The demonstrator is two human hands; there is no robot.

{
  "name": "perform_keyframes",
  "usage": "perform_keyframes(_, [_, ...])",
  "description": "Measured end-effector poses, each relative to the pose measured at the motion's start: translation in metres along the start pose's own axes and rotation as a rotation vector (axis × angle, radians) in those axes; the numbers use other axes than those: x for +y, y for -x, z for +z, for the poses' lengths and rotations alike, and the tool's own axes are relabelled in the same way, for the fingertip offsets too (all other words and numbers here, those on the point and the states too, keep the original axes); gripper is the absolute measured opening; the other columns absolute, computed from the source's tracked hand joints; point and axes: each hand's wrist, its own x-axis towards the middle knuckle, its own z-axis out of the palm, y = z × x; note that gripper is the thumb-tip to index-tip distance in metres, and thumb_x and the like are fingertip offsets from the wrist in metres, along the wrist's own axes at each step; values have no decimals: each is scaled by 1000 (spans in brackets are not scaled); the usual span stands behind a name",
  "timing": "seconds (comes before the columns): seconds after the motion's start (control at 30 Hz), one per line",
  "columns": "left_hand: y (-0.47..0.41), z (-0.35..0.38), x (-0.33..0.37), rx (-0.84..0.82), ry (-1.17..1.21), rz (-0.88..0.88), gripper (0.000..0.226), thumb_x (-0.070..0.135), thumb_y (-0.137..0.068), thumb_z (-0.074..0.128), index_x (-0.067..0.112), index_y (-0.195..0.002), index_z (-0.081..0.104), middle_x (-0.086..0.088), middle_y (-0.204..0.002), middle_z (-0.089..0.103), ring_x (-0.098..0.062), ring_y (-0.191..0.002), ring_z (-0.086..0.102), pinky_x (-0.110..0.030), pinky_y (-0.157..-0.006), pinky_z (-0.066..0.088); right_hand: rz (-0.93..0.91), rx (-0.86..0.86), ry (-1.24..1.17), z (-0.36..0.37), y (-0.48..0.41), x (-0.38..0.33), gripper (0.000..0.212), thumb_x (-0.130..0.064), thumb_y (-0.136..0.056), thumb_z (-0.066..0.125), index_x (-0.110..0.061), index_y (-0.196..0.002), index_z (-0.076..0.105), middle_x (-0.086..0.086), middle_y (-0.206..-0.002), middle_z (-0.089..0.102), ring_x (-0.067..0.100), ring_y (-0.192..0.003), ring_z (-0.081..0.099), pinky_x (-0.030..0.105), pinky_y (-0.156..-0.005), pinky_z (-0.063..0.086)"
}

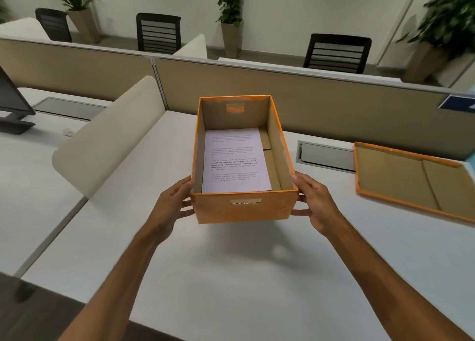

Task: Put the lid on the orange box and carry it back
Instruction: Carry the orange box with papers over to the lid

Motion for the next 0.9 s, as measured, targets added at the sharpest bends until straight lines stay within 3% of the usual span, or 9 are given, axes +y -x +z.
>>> perform_keyframes(0.2, [49,45,-9,-64,-38,-9,41,61,-90,51,46,-126,59,14,-119,69,-21,-104,68,-32,-71,60,26,70,-45,-53,54,28,34,-53,-90,59,-41,-121,63,-1,-111,68,26,-104,66,51,-73,60])
perform_keyframes(0.37, [75,72,-19,-109,-62,-20,43,63,-86,55,46,-125,61,9,-120,70,-23,-103,69,-36,-73,61,46,131,-91,-84,95,52,38,-48,-93,59,-34,-129,63,0,-109,68,28,-105,65,56,-79,59])
perform_keyframes(0.47, [87,82,-26,-148,-80,-18,49,62,-85,57,41,-129,61,9,-121,70,-22,-103,70,-37,-76,61,40,164,-112,-93,121,64,38,-47,-94,58,-34,-130,63,-2,-114,69,25,-105,66,49,-72,60])
perform_keyframes(0.6, [103,87,-38,-197,-122,-8,60,63,-79,61,36,-133,59,11,-116,71,-18,-99,71,-29,-71,61,36,205,-131,-98,156,79,35,-46,-97,55,-36,-130,63,-7,-110,74,20,-100,70,34,-61,57])
perform_keyframes(0.77, [126,83,-59,-241,-138,-13,50,60,-85,61,38,-130,61,16,-112,71,-13,-96,72,-29,-74,61,59,248,-131,-91,196,101,22,-48,-96,55,-49,-116,64,-25,-101,73,16,-99,68,33,-64,58])
perform_keyframes(0.9, [146,79,-74,-270,-142,-8,67,66,-76,61,34,-135,58,12,-119,67,-12,-98,69,-24,-71,59,77,293,-141,-82,224,120,15,-52,-93,56,-57,-106,63,-40,-94,67,14,-99,65,27,-57,58])
